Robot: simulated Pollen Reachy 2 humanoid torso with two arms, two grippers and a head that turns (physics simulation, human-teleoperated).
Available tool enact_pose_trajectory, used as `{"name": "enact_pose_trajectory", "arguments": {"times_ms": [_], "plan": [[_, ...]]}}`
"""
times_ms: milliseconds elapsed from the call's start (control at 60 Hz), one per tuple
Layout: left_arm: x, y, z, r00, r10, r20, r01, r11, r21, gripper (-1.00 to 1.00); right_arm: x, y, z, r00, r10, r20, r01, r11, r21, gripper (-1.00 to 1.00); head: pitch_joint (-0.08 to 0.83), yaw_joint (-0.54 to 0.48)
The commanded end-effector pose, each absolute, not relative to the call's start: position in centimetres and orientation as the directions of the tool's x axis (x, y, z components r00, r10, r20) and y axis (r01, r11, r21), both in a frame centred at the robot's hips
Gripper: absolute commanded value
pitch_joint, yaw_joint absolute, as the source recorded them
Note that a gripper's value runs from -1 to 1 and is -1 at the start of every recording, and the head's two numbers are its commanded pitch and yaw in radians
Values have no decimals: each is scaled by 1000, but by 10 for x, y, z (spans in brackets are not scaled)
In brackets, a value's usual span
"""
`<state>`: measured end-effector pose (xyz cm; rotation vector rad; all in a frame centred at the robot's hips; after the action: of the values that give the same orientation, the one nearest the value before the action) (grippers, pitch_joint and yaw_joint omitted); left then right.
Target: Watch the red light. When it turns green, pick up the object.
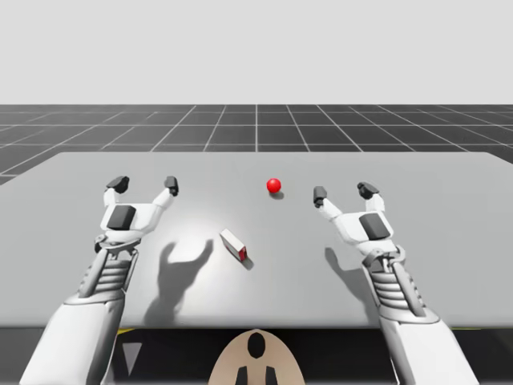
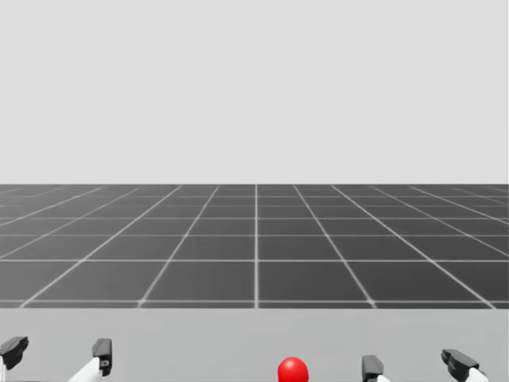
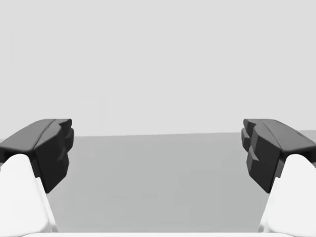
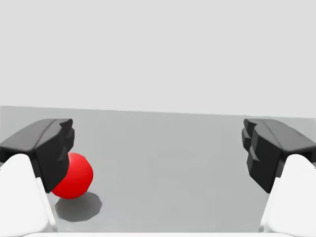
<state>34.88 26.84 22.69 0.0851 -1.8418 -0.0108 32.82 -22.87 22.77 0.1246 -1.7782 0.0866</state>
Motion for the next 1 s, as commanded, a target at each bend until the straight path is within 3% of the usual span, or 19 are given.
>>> {"name": "enact_pose_trajectory", "arguments": {"times_ms": [17,183,450,617,1000], "plan": [[352,281,224,-239,-32,971,-90,996,10,-1000,324,-227,223,-163,-141,977,-126,985,121,-1000,-3,6],[352,280,224,-240,-35,970,-92,996,13,-1000,324,-226,226,-160,-138,977,-143,983,116,-1000,37,0],[353,280,223,-228,-38,973,-95,995,17,-1000,324,-226,225,-160,-122,979,-128,986,102,-1000,279,-40],[354,279,221,-218,-44,975,-91,996,24,-1000,324,-226,226,-157,-128,979,-133,985,108,-1000,385,-49],[355,279,220,-207,-50,977,-89,996,32,-1000,323,-225,227,-157,-127,979,-144,984,104,-1000,458,-86]]}}
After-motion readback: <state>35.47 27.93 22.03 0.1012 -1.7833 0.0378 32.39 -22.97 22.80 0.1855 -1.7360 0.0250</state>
